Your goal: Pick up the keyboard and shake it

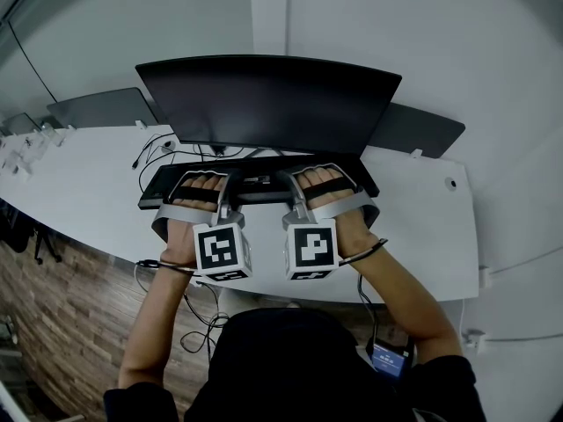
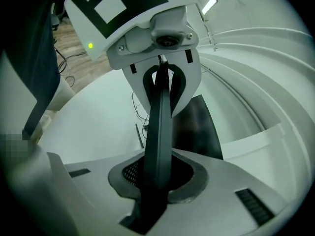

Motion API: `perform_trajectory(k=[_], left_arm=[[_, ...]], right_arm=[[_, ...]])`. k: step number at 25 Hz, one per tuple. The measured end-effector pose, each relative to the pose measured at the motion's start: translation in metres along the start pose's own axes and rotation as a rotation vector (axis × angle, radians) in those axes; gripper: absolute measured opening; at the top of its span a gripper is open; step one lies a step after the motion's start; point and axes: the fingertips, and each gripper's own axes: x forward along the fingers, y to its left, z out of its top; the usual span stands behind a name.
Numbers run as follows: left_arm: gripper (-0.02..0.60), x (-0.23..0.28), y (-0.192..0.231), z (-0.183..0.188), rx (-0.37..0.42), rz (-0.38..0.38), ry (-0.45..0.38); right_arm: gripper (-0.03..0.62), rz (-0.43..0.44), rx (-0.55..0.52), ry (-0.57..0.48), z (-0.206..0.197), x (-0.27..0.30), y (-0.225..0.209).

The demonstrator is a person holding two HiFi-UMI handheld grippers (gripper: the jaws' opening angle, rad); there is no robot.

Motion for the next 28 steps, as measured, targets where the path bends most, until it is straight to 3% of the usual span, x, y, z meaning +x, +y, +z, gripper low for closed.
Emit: perform_trajectory(k=[6, 20, 28], left_arm=[[0.142, 0.0, 0.0, 0.002, 0.03, 0.009, -0.012], [0.236, -0.007, 0.014, 0.008, 0.156, 0.183, -0.055], [0.255, -0.025, 0.036, 0.022, 0.124, 0.314, -0.14]], right_arm=[[0.074, 0.029, 0.086, 0.01, -0.002, -0.001, 0.005], [0.074, 0.033, 0.18, 0.003, -0.005, -0.002, 0.002], [0.074, 0.028, 0.244, 0.018, -0.02, 0.0, -0.011]])
